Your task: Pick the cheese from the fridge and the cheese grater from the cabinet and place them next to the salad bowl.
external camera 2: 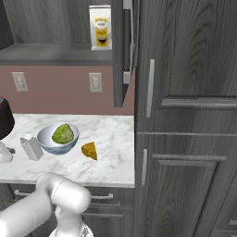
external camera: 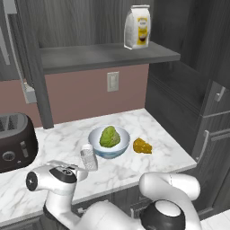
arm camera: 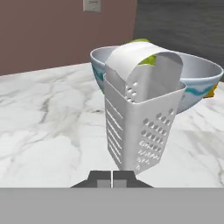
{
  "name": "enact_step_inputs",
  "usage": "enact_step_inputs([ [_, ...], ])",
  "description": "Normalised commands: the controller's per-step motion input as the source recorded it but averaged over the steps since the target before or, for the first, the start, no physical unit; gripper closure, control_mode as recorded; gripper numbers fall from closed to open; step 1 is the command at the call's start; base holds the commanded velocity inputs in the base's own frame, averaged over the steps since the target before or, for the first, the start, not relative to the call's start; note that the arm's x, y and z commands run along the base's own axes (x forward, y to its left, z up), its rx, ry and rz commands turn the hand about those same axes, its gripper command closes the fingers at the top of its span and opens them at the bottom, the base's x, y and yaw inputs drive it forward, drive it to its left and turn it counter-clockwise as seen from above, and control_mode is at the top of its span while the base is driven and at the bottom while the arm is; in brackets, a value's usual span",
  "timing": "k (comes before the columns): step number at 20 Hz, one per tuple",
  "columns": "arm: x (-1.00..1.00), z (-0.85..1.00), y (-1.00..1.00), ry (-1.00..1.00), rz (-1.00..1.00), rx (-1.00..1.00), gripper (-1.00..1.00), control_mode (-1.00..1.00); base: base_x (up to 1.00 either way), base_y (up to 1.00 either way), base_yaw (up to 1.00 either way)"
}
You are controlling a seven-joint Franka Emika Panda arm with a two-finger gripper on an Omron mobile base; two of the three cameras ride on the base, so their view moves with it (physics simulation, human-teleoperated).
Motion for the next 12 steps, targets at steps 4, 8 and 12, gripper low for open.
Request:
enact_step_inputs([
  [4, -0.42, 0.38, 0.02, 0.00, 0.02, 0.00, 1.00, -1.00, 0.00, 0.00, 0.00],
  [8, -0.22, 0.97, -0.21, 0.00, 0.05, 0.04, 1.00, -1.00, 0.00, 0.00, 0.00],
  [12, -0.14, 0.45, -0.52, 0.03, -0.08, 0.08, 1.00, -1.00, 0.00, 0.00, 0.00],
])
